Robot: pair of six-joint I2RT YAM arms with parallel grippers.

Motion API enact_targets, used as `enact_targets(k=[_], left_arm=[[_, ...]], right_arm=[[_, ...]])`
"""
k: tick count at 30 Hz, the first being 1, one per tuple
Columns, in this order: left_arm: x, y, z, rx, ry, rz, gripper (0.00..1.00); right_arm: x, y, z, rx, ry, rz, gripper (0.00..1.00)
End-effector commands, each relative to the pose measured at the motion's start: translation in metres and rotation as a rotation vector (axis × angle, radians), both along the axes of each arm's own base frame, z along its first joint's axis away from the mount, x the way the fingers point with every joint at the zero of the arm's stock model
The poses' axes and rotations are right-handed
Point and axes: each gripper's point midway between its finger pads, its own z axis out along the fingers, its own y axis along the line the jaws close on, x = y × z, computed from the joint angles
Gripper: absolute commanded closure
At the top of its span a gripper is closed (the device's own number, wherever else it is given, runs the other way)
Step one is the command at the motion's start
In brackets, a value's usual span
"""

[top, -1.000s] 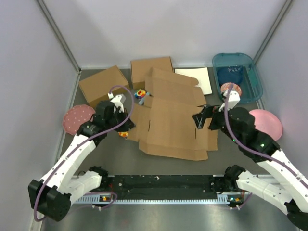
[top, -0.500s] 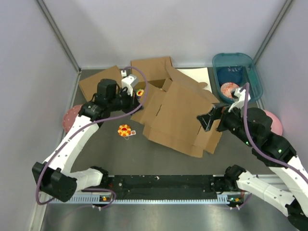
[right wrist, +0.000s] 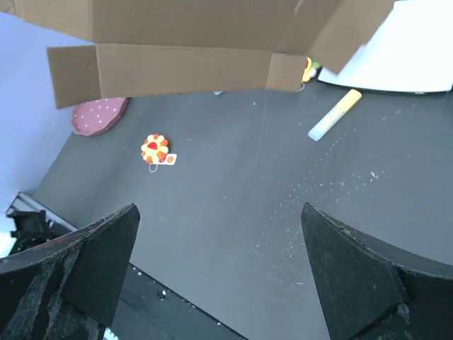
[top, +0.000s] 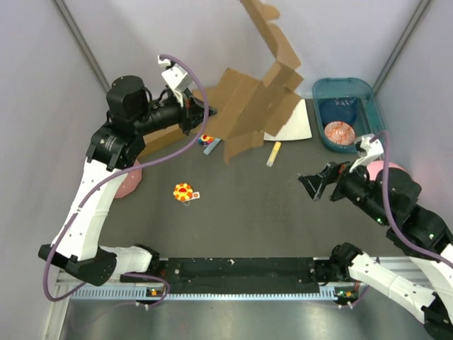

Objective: Fold the paper box

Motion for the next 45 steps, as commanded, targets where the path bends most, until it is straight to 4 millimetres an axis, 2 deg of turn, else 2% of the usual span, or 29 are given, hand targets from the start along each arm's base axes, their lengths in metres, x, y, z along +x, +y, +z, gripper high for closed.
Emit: enact_targets(k=[1, 2, 5, 9, 12, 13, 15, 16, 18, 19, 20, 22, 23, 25, 26, 27, 30, 32, 35, 38, 40, 41, 42, 43, 44, 45], left_arm=[[-0.055, -0.028, 0.048, -0.071, -0.098, -0.224, 1.0], [-0.07, -0.034, 0.056, -0.077, -0.108, -0.268, 1.0], [-0.09, -0.045, 0.064, -0.091, -0.088, -0.355, 1.0], [-0.105, -0.046, 0.064, -0.108, -0.026, -0.416, 1.0], [-0.119, -0.045, 0.066, -0.123, 0.0, -0.466, 1.0], [-0.121, -0.044, 0.066, -0.125, 0.0, -0.47, 1.0], [-0.115, -0.045, 0.055, -0.113, 0.022, -0.439, 1.0], [-0.109, -0.045, 0.046, -0.099, 0.044, -0.417, 1.0], [-0.087, -0.049, 0.012, -0.043, 0.097, -0.357, 1.0], [-0.076, -0.051, -0.015, -0.001, 0.145, -0.334, 1.0], [-0.066, -0.052, -0.032, 0.035, 0.153, -0.313, 1.0], [-0.036, -0.053, -0.08, 0.108, 0.239, -0.236, 1.0], [-0.025, -0.053, -0.094, 0.127, 0.253, -0.214, 1.0], [0.004, -0.05, -0.138, 0.182, 0.335, -0.147, 1.0], [0.017, -0.049, -0.148, 0.189, 0.333, -0.125, 1.0], [0.031, -0.049, -0.17, 0.214, 0.373, -0.097, 1.0], [0.069, -0.039, -0.211, 0.257, 0.428, 0.008, 1.0], [0.09, -0.03, -0.221, 0.271, 0.432, 0.085, 0.92], [0.118, -0.023, -0.229, 0.283, 0.388, 0.188, 0.73], [0.134, -0.012, -0.214, 0.245, 0.335, 0.307, 0.6], [0.14, 0.003, -0.194, 0.216, 0.286, 0.418, 0.53], [0.142, 0.011, -0.185, 0.178, 0.296, 0.494, 0.5], [0.144, 0.035, -0.166, 0.152, 0.268, 0.636, 0.5], [0.142, 0.051, -0.165, 0.131, 0.28, 0.738, 0.49], [0.139, 0.063, -0.16, 0.005, 0.345, 0.86, 0.49], [0.13, 0.079, -0.145, -0.105, 0.356, 0.963, 0.32]], right_arm=[[-0.019, -0.007, 0.051, 0.087, -0.106, 0.041, 0.01], [-0.022, -0.008, 0.058, 0.101, -0.121, 0.05, 0.01], [-0.037, -0.011, 0.083, 0.151, -0.173, 0.093, 0.01], [-0.058, -0.019, 0.114, 0.215, -0.245, 0.133, 0.02], [-0.066, -0.025, 0.129, 0.244, -0.278, 0.141, 0.02], [-0.067, -0.025, 0.131, 0.247, -0.281, 0.141, 0.02], [-0.073, -0.022, 0.136, 0.256, -0.286, 0.173, 0.02], [-0.073, -0.022, 0.136, 0.259, -0.282, 0.174, 0.02], [-0.073, -0.02, 0.132, 0.256, -0.268, 0.18, 0.02], [-0.072, -0.02, 0.129, 0.257, -0.26, 0.176, 0.02], [-0.072, -0.019, 0.126, 0.253, -0.255, 0.178, 0.02], [-0.07, -0.019, 0.116, 0.246, -0.235, 0.171, 0.02], [-0.069, -0.019, 0.113, 0.241, -0.229, 0.168, 0.02], [-0.066, -0.017, 0.102, 0.227, -0.205, 0.164, 0.02], [-0.067, -0.017, 0.099, 0.227, -0.202, 0.163, 0.02], [-0.065, -0.016, 0.093, 0.218, -0.19, 0.162, 0.02], [-0.062, -0.016, 0.079, 0.201, -0.168, 0.15, 0.02], [-0.06, -0.015, 0.072, 0.19, -0.155, 0.145, 0.02], [-0.056, -0.013, 0.059, 0.169, -0.13, 0.142, 0.02], [-0.052, -0.01, 0.051, 0.149, -0.119, 0.142, 0.02], [-0.045, -0.013, 0.047, 0.132, -0.117, 0.105, 0.02], [-0.044, -0.014, 0.045, 0.126, -0.114, 0.098, 0.02], [-0.04, -0.015, 0.042, 0.115, -0.113, 0.079, 0.02], [-0.037, -0.016, 0.04, 0.107, -0.111, 0.067, 0.02], [-0.035, -0.017, 0.037, 0.099, -0.106, 0.055, 0.02], [-0.029, -0.019, 0.028, 0.077, -0.094, 0.025, 0.02]])
